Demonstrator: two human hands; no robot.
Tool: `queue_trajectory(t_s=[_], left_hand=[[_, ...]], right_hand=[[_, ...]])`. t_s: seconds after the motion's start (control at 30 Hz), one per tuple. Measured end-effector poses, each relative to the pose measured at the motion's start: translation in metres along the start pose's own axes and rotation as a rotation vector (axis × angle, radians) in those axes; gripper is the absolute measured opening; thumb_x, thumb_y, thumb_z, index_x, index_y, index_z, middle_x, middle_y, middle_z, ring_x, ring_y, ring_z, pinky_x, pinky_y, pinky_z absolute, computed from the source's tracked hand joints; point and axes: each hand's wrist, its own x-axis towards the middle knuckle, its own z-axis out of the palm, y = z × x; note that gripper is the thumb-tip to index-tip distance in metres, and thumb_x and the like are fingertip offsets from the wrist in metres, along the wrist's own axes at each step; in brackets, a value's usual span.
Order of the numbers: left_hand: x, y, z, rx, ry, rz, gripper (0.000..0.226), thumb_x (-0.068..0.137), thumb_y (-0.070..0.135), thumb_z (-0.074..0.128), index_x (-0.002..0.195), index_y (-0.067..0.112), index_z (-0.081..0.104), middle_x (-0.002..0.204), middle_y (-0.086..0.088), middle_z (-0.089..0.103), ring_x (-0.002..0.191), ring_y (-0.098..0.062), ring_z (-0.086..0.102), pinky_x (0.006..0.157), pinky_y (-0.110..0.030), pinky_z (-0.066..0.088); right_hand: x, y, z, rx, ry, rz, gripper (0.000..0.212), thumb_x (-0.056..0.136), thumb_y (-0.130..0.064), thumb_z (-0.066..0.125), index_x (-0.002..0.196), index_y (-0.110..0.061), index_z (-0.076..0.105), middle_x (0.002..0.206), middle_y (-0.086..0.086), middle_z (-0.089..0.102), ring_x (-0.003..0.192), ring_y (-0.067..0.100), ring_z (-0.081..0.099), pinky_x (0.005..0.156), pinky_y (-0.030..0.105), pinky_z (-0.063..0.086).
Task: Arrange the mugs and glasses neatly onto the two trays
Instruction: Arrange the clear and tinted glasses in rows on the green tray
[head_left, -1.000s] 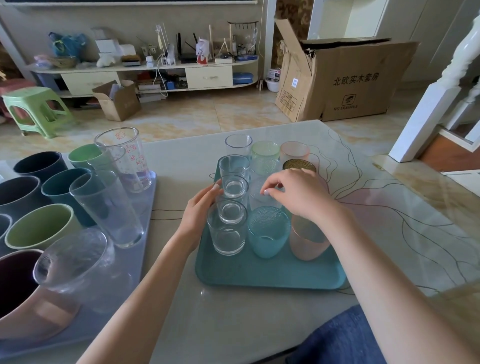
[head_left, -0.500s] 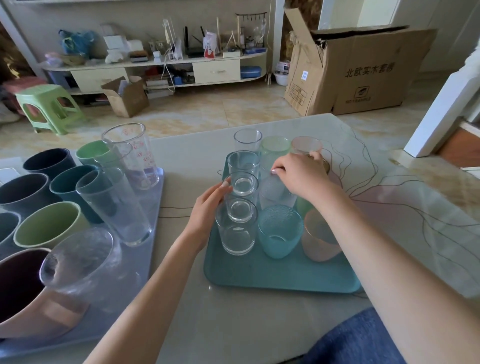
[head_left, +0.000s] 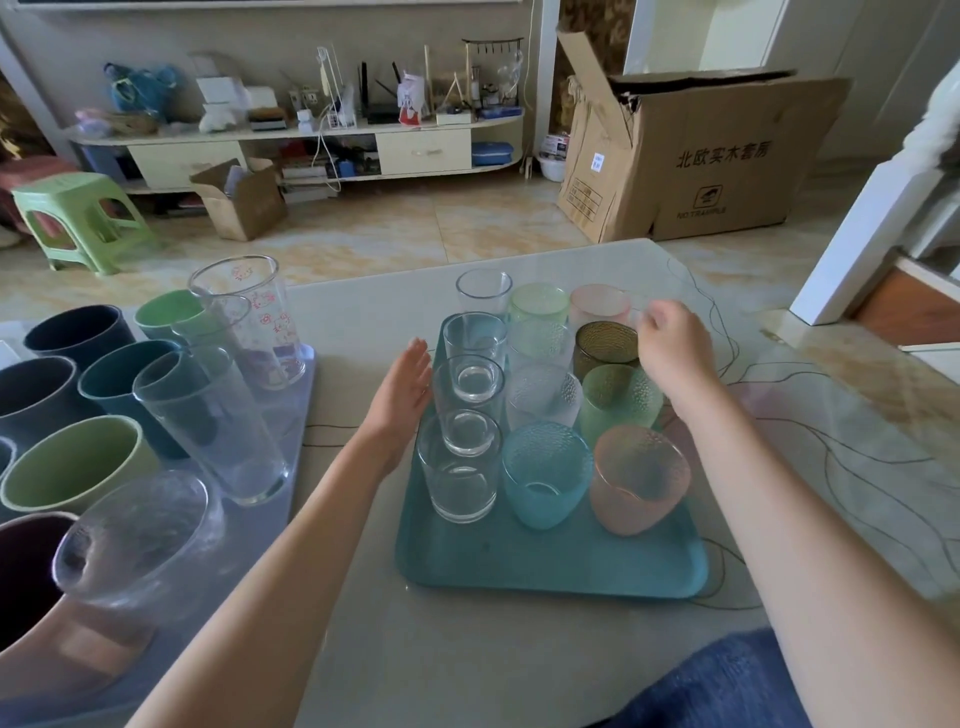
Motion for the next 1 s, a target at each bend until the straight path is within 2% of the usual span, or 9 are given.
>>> queue_trajectory(t_s=[0.07,0.13,0.2,0.27,0.37,0.47,0.77,0.9,1.0], left_hand=[[0.01,0.005,0.004,-0.006,-0.013,-0.023,0.055,0.101,0.043,0.021,0.15,0.018,0.02,0.157,0.002,0.021,0.144,-0.013,0.023,0.116,-0.03,0.019],[0.016,0.006,0.008,0.014,-0.048,-0.031,0.05,0.102,0.041,0.019,0.145,0.018,0.032,0.147,0.01,0.039,0.134,-0.005,0.038,0.108,-0.022,0.032],[0.017,0.005,0.016,0.028,-0.097,-0.032,0.041,0.102,0.038,0.018,0.12,0.024,0.053,0.106,0.021,0.068,0.096,0.008,0.063,0.076,-0.009,0.048],[0.016,0.003,0.019,0.025,-0.086,-0.031,0.038,0.103,0.037,0.019,0.107,0.027,0.056,0.087,0.022,0.071,0.074,0.01,0.066,0.056,-0.006,0.048],[0.022,0.003,0.013,0.038,-0.03,-0.024,0.041,0.102,0.037,0.02,0.128,0.021,0.048,0.125,0.007,0.057,0.105,-0.002,0.058,0.082,-0.009,0.046],[0.038,0.014,0.006,0.056,0.025,-0.015,0.049,0.102,0.038,0.026,0.147,0.019,0.029,0.154,-0.005,0.029,0.14,-0.019,0.031,0.114,-0.03,0.024],[0.093,0.063,0.03,0.332,0.05,-0.179,0.038,0.087,0.049,0.054,0.118,0.028,0.052,0.136,-0.008,0.047,0.12,-0.031,0.051,0.092,-0.045,0.051],[0.104,0.068,0.036,0.56,0.182,-0.122,0.018,0.079,0.027,0.059,0.082,0.01,0.061,0.1,-0.014,0.067,0.08,-0.03,0.067,0.077,-0.045,0.058],[0.106,0.07,0.037,0.698,0.235,-0.094,0.017,0.073,0.013,0.051,0.074,0.001,0.063,0.087,-0.017,0.073,0.075,-0.035,0.072,0.073,-0.048,0.06]], right_hand=[[-0.001,0.01,0.003,0.01,-0.085,0.112,0.039,0.1,-0.024,0.037,0.131,-0.002,0.046,0.136,0.016,0.05,0.124,0.028,0.048,0.091,0.03,0.038],[-0.003,0.012,0.005,0.047,-0.149,0.126,0.038,0.1,-0.022,0.036,0.127,0.001,0.049,0.132,0.02,0.052,0.12,0.031,0.049,0.089,0.031,0.039],[-0.003,0.011,0.007,0.076,-0.188,0.127,0.037,0.1,-0.019,0.035,0.124,0.004,0.05,0.13,0.022,0.054,0.12,0.034,0.05,0.098,0.038,0.04],[-0.002,0.01,0.009,0.09,-0.198,0.138,0.036,0.1,-0.02,0.036,0.122,0.004,0.052,0.128,0.021,0.055,0.119,0.034,0.051,0.1,0.041,0.04],[0.0,0.01,0.011,0.09,-0.194,0.15,0.037,0.1,-0.021,0.036,0.121,0.004,0.052,0.126,0.021,0.056,0.117,0.035,0.052,0.099,0.042,0.041],[0.002,0.013,0.012,0.098,-0.188,0.147,0.037,0.099,-0.021,0.037,0.12,0.005,0.053,0.125,0.02,0.057,0.116,0.035,0.052,0.098,0.042,0.042],[0.011,0.021,0.021,0.185,-0.199,0.17,0.037,0.099,-0.023,0.037,0.129,-0.008,0.051,0.126,0.01,0.057,0.106,0.024,0.052,0.084,0.028,0.038],[0.013,0.023,0.021,0.189,-0.197,0.169,0.035,0.099,-0.023,0.037,0.124,-0.008,0.055,0.121,0.011,0.059,0.103,0.025,0.054,0.082,0.028,0.038],[0.014,0.024,0.023,0.184,-0.189,0.156,0.032,0.098,-0.022,0.037,0.12,-0.009,0.057,0.118,0.012,0.06,0.101,0.024,0.054,0.082,0.03,0.039]])
